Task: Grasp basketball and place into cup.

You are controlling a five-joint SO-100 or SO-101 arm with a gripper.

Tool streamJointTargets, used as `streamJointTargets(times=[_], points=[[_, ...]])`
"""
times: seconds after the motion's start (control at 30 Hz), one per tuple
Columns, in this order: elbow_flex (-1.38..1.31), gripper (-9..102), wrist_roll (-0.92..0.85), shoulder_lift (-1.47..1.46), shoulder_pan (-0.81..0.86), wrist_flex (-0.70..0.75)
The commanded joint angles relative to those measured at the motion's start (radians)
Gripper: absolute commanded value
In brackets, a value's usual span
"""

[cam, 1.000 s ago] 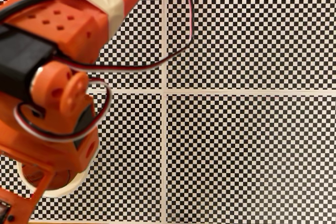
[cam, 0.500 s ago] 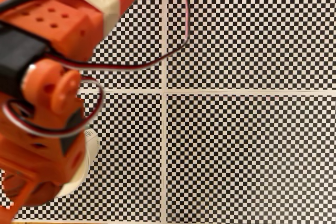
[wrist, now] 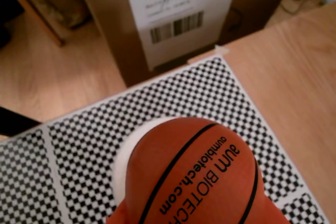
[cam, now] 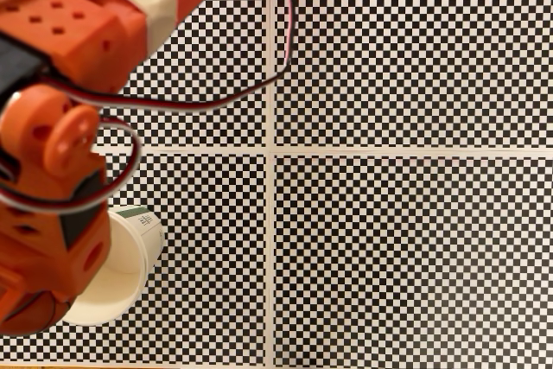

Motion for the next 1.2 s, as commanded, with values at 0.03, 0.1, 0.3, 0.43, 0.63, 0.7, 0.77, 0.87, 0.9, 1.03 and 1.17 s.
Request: streamJointTargets(times=[0.03,0.1,0.3,0.43,0.63,0.7,0.77,0.87,0.9,1.03,1.17], points=[[-0.241,16,-0.006,0.034,-0.005,-0.029],[-0.242,17,-0.006,0.028,-0.012,-0.034],[-0.244,19,0.008,0.018,-0.035,-0.032],[-0.247,20,0.018,0.011,-0.046,-0.029],[-0.247,25,0.009,0.009,-0.049,-0.035],[-0.247,27,0.009,0.008,-0.051,-0.035],[-0.247,29,0.017,0.003,-0.055,-0.037],[-0.247,30,0.023,0.0,-0.06,-0.04],[-0.247,30,0.028,-0.002,-0.063,-0.041],[-0.247,31,0.035,-0.005,-0.067,-0.041],[-0.249,33,0.037,-0.006,-0.071,-0.043]])
